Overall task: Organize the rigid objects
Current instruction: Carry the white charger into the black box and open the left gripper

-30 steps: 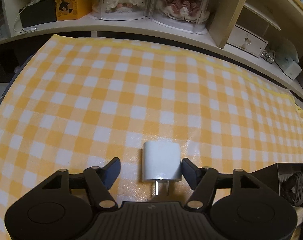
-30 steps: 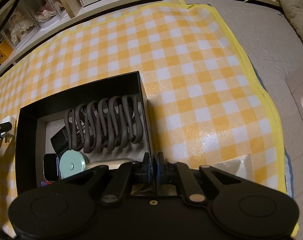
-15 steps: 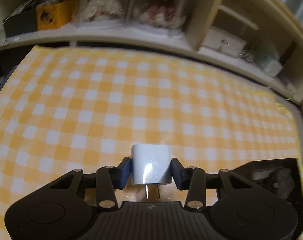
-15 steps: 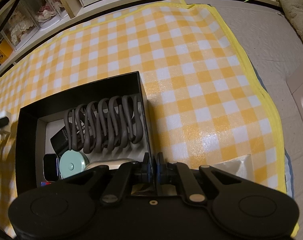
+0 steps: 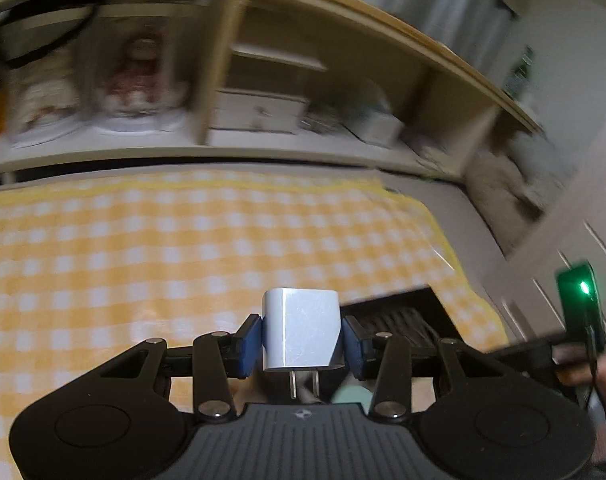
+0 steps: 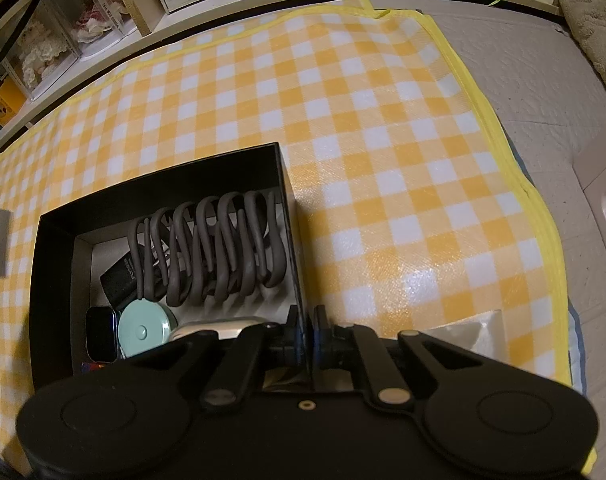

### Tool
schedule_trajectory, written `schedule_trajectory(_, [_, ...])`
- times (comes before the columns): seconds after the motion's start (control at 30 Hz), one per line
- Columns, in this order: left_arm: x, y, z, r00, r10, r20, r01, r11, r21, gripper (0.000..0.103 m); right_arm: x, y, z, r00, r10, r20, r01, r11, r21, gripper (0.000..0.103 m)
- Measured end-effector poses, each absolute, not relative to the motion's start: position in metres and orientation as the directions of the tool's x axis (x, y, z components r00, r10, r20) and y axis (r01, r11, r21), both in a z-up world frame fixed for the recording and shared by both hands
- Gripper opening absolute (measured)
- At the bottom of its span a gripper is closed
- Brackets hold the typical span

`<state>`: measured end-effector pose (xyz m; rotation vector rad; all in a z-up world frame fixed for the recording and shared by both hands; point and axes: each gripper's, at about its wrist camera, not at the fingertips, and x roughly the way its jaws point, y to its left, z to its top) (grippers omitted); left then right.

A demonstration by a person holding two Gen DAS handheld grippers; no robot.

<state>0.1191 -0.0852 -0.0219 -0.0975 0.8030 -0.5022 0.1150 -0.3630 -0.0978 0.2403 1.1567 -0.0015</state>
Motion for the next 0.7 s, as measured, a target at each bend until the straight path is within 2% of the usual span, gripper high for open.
schedule_trajectory(0.33, [0.127, -0.115, -0.046, 0.547, -0.435, -0.715, 0.430, 0.879, -0.206, 0.045, 0.115, -0.363, -0.098, 0.405, 0.123, -0.906, 0.125, 0.974, 0.188, 0.006])
schedule_trajectory(0.43, [0.128, -0.113, -0.050, 0.565, -0.433, -0.702, 0.432, 0.881, -0.195, 0.046, 0.115, -0.363, -0.098, 0.405, 0.121, -0.906, 0.124, 0.975, 0.186, 0.006])
schedule_trajectory(0.47, [0.128, -0.113, -0.050, 0.572, -0.432, -0.697, 0.433, 0.881, -0.191, 0.052, 0.115, -0.363, -0.098, 0.405, 0.121, -0.906, 0.124, 0.975, 0.185, 0.006])
schedule_trajectory(0.5, [0.128, -0.113, -0.050, 0.578, -0.425, -0.696, 0.430, 0.884, -0.183, 0.069, 0.115, -0.363, -0.098, 0.405, 0.122, -0.906, 0.125, 0.974, 0.187, 0.006])
schedule_trajectory(0.53, [0.127, -0.113, -0.049, 0.585, -0.416, -0.696, 0.422, 0.889, -0.177, 0.072, 0.115, -0.363, -0.098, 0.404, 0.123, -0.906, 0.125, 0.974, 0.188, 0.006])
schedule_trajectory(0.7, [0.128, -0.107, -0.050, 0.566, -0.423, -0.708, 0.407, 0.890, -0.206, 0.072, 0.117, -0.362, -0.098, 0.404, 0.123, -0.906, 0.124, 0.974, 0.188, 0.006])
